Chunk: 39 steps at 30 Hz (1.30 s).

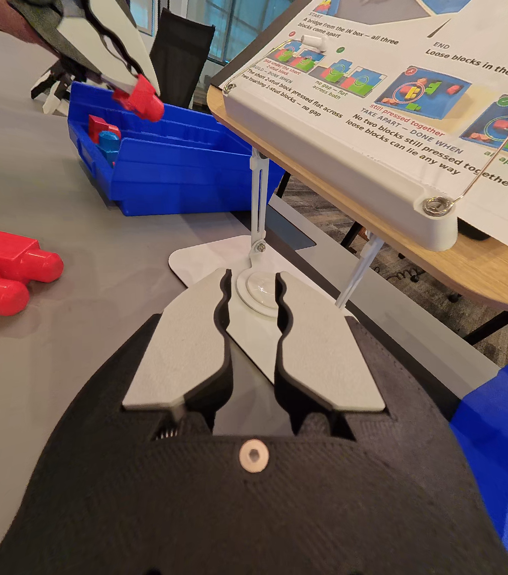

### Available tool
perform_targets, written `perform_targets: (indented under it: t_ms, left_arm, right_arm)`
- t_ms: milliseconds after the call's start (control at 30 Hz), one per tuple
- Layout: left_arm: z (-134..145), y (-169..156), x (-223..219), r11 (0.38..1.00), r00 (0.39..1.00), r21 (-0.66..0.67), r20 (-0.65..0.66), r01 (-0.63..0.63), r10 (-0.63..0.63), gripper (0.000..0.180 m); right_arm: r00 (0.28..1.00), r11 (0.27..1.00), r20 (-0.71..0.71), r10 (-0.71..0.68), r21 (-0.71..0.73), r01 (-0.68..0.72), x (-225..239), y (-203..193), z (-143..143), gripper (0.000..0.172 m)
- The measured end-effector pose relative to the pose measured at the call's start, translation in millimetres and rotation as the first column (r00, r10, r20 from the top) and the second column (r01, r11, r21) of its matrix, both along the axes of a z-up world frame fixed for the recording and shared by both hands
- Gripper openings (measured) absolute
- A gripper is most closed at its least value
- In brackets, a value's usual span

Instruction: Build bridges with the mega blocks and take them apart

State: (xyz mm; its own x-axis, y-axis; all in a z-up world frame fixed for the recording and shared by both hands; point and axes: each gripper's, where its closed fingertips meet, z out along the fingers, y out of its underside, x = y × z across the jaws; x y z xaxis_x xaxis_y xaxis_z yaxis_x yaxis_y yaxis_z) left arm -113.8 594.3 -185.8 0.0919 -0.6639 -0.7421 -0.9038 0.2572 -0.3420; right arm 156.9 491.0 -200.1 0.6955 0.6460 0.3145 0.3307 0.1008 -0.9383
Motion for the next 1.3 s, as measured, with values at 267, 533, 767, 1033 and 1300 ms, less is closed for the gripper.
perform_targets:
  t_ms: [267, 533, 767, 1033, 1300]
  left_arm:
    - [32.5, -66.1, 77.8, 0.991, 0.988, 0.010, 0.080, 0.134, -0.135, 0.003]
    - [3.4, -140.0, 176.8, 0.955, 0.958, -0.114, 0.124, 0.273, -0.259, 0.003]
    - [-41.8, -173.4, 223.1, 0.921, 0.939, -0.186, 0.060, 0.343, -0.338, 0.003]
    - [-70.9, -179.6, 231.0, 0.920, 0.938, -0.216, -0.038, 0.328, -0.344, 0.003]
    - [-97.1, -188.4, 229.2, 0.910, 0.919, -0.245, -0.127, 0.335, -0.372, 0.003]
  right_arm:
    - [1.000, 1.000, -0.005, -0.001, 0.006, 0.001, 0.2, -0.5, 2.0, 0.027]
    - [1.000, 1.000, -0.009, -0.002, 0.008, 0.002, 1.3, -0.5, 3.4, 0.027]
    - [1.000, 1.000, -0.015, -0.002, 0.005, 0.002, 2.2, -0.3, 4.1, 0.027]
    - [1.000, 1.000, -0.019, 0.000, 0.002, 0.000, 2.4, -0.1, 4.1, 0.027]
    - [1.000, 1.000, -0.021, 0.002, -0.002, -0.002, 2.6, -0.1, 3.2, 0.027]
